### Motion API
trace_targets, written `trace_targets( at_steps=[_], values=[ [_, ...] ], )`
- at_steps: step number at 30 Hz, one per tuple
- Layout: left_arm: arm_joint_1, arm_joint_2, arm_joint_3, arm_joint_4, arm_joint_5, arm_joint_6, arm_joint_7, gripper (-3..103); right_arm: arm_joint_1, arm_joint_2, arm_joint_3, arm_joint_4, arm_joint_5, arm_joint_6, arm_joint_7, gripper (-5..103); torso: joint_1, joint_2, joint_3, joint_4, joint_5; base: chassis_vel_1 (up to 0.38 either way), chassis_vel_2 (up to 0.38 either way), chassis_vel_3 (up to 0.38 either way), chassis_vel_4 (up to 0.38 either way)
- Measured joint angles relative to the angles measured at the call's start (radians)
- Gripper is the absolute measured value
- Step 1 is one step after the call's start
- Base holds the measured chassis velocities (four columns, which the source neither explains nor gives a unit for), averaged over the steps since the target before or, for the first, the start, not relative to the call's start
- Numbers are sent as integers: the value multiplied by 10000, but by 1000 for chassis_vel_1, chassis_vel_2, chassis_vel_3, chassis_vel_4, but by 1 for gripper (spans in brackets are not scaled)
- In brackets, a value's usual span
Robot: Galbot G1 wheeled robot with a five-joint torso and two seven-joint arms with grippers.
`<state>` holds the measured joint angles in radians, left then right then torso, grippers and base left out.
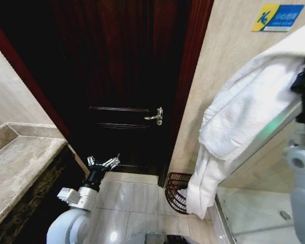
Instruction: Discard the used towel into the hamper.
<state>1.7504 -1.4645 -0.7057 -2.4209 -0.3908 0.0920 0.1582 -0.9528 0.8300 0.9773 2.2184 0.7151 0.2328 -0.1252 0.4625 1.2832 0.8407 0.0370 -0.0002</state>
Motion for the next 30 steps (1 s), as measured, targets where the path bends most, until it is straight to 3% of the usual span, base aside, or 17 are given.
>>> trace_targets(
  at_steps=[7, 18, 25, 30],
  values=[
    [-2, -1, 0, 0, 0, -1, 0, 100, 632, -420, -84, -578, 163, 87, -123, 5, 7, -1, 2, 4, -1, 0, 0, 0, 0],
    [-2, 0, 0, 0, 0, 0, 0, 100, 1135, -502, -474, -1078, 79, 302, -227, 5, 10, -3, 4, 3, 3, 0, 0, 0, 0],
    [-2, -1, -1, 0, 0, 0, 0, 100, 2469, -703, -1046, -1571, 65, 448, -184, 5, 11, -3, 4, 7, -2, 0, 0, 0, 0],
    [-2, 0, 0, 0, 0, 0, 0, 100, 2062, -511, -898, -1468, -13, 468, -184, 5, 10, -3, 4, 4, -2, 0, 0, 0, 0]
  ],
)
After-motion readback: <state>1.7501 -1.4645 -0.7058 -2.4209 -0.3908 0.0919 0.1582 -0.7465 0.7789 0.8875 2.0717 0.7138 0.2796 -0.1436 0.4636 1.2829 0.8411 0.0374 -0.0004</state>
